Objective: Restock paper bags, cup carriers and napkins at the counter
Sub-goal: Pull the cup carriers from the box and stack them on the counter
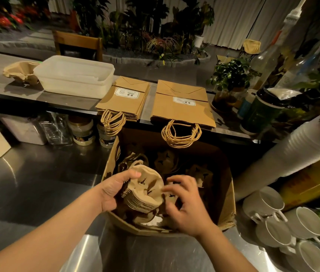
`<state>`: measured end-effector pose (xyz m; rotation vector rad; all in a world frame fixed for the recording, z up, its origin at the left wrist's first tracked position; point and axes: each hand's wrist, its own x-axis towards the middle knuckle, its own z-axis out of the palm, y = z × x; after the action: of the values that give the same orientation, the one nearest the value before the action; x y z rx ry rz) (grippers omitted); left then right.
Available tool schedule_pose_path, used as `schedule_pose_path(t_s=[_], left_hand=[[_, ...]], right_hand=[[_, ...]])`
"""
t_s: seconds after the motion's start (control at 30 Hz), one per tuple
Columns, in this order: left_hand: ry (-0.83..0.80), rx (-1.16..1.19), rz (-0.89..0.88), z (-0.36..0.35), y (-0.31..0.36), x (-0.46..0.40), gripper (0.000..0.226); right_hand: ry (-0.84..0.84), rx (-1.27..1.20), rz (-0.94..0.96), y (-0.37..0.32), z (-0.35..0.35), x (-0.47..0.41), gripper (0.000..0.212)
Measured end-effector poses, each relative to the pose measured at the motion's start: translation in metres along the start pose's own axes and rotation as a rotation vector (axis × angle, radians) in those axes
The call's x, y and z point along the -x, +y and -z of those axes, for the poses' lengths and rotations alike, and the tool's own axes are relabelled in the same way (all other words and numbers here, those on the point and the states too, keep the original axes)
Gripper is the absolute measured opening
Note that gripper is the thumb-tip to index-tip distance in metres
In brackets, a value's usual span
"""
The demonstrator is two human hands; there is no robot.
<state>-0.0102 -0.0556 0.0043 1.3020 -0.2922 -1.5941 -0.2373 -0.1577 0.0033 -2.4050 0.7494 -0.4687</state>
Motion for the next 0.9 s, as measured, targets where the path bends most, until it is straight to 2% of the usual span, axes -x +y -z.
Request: schedule_pose_path(t_s=[0.07, 0.13, 0.2, 0.27, 0.4, 0.53, 0.63, 0.77, 0.9], left_hand=[[0.05, 0.046, -0.041, -0.004, 0.001, -0.002, 0.079], [0.105, 0.097, -0.082, -0.007, 0.001, -0.005, 0.062], [0.125, 0.129, -0.102, -0.013, 0.0, -0.008, 0.057], [0.126, 0.152, -0.12, -0.022, -0.003, -0.01, 0.057], [0.138, 0.22, -0.163, -0.031, -0.015, -0.017, 0.057], [0.15, 0.176, -0.148, -0.032, -0.022, -0.018, 0.049], [0.157, 0.139, -0.125, -0.03, -0.023, -0.021, 0.053], [0.157, 0.149, -0.112, -0.029, -0.023, -0.023, 0.056], [0.137, 0.174, -0.1, -0.027, -0.022, -0.021, 0.054]], right_hand=[[0.154, 0.006, -0.167, 0.02, 0.006, -0.002, 0.022], [0.189, 0.074, -0.37, 0.041, 0.013, -0.007, 0.038], [0.121, 0.186, -0.525, 0.056, 0.017, -0.013, 0.068], [0.025, 0.281, -0.587, 0.065, 0.018, -0.016, 0.093], [-0.155, 0.367, -0.644, 0.073, 0.01, -0.02, 0.115], [-0.254, 0.464, -0.658, 0.075, 0.004, -0.026, 0.119], [-0.317, 0.511, -0.661, 0.077, 0.007, -0.029, 0.115], [-0.223, 0.445, -0.65, 0.08, 0.006, -0.03, 0.099], [-0.166, 0.521, -0.622, 0.084, 0.01, -0.032, 0.088]])
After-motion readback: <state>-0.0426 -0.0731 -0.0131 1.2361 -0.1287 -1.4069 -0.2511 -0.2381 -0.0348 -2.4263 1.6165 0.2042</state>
